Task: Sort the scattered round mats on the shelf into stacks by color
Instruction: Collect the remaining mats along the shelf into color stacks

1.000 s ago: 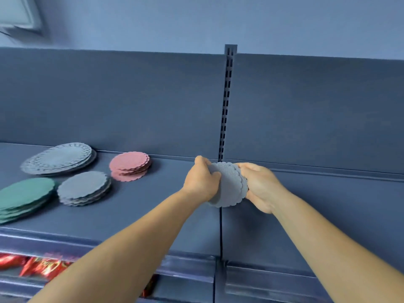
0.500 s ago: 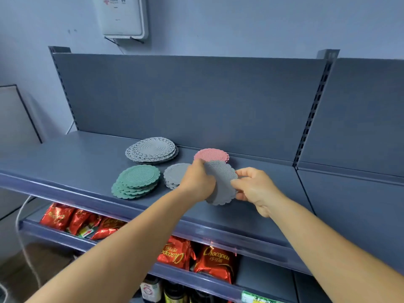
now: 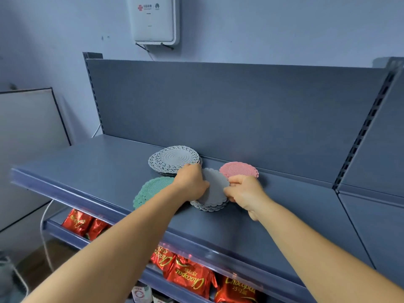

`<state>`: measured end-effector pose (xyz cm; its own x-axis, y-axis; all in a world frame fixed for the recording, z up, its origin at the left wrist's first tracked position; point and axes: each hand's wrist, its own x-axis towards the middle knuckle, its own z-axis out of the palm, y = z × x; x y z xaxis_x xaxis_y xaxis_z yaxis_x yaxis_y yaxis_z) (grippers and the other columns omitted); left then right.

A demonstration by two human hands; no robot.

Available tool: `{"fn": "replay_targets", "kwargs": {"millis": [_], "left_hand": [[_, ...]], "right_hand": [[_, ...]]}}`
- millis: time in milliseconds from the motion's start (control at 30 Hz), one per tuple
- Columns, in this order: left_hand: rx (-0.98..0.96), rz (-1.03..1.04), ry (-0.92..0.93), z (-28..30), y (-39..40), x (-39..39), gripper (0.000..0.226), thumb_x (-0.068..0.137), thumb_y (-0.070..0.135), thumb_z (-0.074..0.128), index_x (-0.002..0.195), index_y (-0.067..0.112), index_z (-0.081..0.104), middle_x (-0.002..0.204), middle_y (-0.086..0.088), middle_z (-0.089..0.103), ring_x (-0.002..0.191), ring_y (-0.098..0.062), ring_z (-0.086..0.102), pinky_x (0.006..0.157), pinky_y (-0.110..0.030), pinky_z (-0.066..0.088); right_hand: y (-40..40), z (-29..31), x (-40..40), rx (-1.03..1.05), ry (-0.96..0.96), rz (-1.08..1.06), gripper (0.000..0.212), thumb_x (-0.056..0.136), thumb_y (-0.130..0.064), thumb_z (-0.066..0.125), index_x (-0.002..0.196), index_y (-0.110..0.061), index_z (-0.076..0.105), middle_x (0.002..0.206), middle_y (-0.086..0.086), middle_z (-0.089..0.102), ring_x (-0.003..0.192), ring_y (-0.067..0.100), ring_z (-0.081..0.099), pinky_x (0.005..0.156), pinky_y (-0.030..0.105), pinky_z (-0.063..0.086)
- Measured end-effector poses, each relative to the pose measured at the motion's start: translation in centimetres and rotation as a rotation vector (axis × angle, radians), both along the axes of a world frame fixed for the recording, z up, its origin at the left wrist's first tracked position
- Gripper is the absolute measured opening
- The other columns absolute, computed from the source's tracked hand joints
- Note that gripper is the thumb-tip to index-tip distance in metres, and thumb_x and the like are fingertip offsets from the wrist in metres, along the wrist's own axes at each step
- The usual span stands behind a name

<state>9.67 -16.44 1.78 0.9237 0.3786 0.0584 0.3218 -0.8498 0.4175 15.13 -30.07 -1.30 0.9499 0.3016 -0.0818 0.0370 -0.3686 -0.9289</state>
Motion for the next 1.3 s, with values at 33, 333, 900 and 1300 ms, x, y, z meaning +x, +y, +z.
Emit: {"fn": "replay_targets", "kwargs": {"millis": [33,333,900,1300], "left_hand": [[0.049,-0.022,0.055,-0.1,0.3,0.3,0.035,0.088,0.03,0.057,0.113,0.004,0.057,0.119,-0.016,0.061,0.108,-0.033,0.056,0.085,-0.033,0.043],[0.208,-0.121,0.249,-0.5,1.4,1.9,0.054,0.091,0.051,0.047,0.128,0.012,0.049,0.126,-0.005,0.058,0.119,-0.026,0.052,0.102,-0.045,0.028],[0.087,-0.141,0.238,-0.5,1.6,2.0,0.046,0.08,0.055,0.061,0.082,0.01,0.054,0.071,-0.002,0.051,0.078,-0.026,0.048,0.08,-0.036,0.04],[-0.186,-0.199,0.048,0.2,1.2,0.3,0.061,0.068,0.039,0.08,0.114,0.014,0.049,0.104,-0.002,0.057,0.093,-0.021,0.055,0.081,-0.036,0.049]], "right_hand": [[0.0,-0.1,0.2,-0.043,-0.018,-0.022,0.04,0.074,-0.005,0.065,0.113,0.004,0.062,0.103,0.02,0.07,0.079,0.018,0.055,0.089,0.047,0.052],[0.2,-1.0,0.8,-0.23,-0.022,0.08,0.027,0.068,-0.032,0.064,0.073,-0.006,0.063,0.065,0.004,0.047,0.065,0.016,0.037,0.06,0.027,0.032],[0.6,-0.5,1.4,-0.29,0.002,0.094,0.051,0.064,-0.036,0.081,0.098,-0.002,0.064,0.083,0.006,0.05,0.074,0.021,0.043,0.05,0.026,0.029],[-0.5,-0.4,0.7,-0.01,0.142,0.175,0.047,0.064,0.005,0.074,0.106,-0.011,0.06,0.093,0.006,0.068,0.093,0.024,0.062,0.092,0.036,0.048]]}}
